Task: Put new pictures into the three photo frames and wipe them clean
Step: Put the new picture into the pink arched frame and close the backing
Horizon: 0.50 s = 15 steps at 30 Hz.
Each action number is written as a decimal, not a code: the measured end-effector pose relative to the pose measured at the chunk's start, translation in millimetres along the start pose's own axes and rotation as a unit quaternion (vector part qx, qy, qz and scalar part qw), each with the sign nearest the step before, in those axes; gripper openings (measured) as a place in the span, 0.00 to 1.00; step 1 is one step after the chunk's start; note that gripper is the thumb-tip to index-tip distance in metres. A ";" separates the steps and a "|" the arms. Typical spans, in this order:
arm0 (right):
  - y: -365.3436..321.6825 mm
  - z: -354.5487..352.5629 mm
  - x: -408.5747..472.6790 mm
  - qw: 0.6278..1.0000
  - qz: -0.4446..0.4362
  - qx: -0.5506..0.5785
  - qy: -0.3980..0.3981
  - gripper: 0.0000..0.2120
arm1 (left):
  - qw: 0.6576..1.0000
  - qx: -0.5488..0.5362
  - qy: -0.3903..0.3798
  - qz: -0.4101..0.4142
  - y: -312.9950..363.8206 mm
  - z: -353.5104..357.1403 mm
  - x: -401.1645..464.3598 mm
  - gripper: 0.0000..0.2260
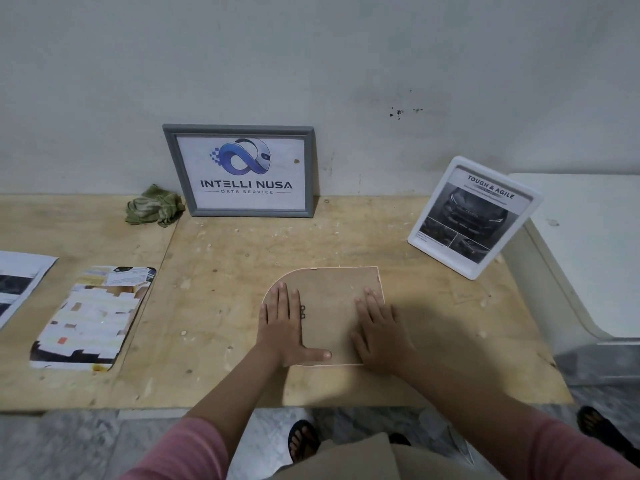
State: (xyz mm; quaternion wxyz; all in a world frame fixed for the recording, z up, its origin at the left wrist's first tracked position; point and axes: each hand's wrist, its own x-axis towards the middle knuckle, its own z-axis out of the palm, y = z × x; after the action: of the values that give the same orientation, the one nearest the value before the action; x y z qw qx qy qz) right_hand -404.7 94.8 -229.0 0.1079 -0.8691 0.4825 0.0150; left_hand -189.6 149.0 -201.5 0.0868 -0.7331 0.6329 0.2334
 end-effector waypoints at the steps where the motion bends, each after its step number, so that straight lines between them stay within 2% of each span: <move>1: -4.8 1.2 1.4 1.000 0.011 0.002 0.000 0.31 | 1.000 0.001 -0.003 -0.009 0.9 0.5 -1.9 0.68; 8: -42.4 0.3 24.8 1.000 0.014 0.018 -0.015 0.32 | 0.999 -0.016 0.029 -0.030 -7.6 17.3 -17.9 0.61; 15: -43.3 3.0 25.3 1.000 0.015 0.005 -0.024 0.36 | 0.998 -0.018 0.062 -0.013 -10.6 23.1 -17.1 0.59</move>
State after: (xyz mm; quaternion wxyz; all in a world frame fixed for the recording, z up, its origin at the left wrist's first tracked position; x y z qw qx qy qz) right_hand -354.5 96.4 -227.8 0.1232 -0.8606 0.4928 0.0354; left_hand -186.2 176.0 -215.8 0.0372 -0.7556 0.6235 0.1972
